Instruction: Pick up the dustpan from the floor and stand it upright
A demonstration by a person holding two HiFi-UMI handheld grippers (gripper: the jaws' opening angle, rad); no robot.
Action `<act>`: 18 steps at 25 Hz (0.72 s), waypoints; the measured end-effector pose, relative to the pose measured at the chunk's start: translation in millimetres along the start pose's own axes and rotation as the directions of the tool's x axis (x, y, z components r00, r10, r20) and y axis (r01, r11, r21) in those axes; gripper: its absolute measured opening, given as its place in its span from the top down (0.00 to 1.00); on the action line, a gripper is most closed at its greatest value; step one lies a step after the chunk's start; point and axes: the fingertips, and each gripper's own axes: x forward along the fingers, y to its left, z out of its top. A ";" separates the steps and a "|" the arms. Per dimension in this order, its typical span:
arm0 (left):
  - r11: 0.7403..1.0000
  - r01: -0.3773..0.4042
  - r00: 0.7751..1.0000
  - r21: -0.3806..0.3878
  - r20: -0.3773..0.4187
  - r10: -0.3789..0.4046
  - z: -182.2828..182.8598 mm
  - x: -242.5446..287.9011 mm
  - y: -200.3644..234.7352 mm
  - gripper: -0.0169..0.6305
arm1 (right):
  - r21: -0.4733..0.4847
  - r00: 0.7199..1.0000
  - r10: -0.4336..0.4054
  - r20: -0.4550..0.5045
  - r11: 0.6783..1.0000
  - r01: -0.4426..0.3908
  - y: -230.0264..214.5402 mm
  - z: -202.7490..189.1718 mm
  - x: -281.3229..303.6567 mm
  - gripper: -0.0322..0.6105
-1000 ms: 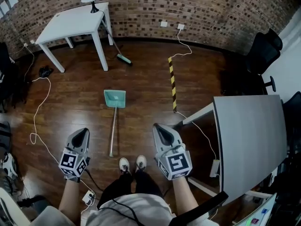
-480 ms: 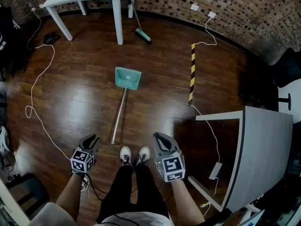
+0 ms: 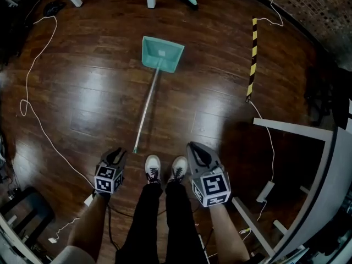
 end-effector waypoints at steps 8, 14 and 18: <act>1.000 0.020 0.992 -0.020 -0.126 -0.023 -125.6 111.8 18.9 0.73 | 0.056 0.998 0.057 0.005 0.997 -0.057 2.8 -80.8 53.2 0.96; 0.998 -0.014 0.982 -0.067 -0.188 0.001 -187.2 166.0 26.0 0.68 | 0.080 0.998 0.058 -0.024 0.995 -0.056 -1.0 -127.1 77.9 0.96; 0.998 -0.030 0.977 -0.053 -0.214 0.018 -211.9 195.6 31.4 0.65 | 0.089 0.997 0.065 -0.033 0.994 -0.062 2.8 -149.0 88.3 0.96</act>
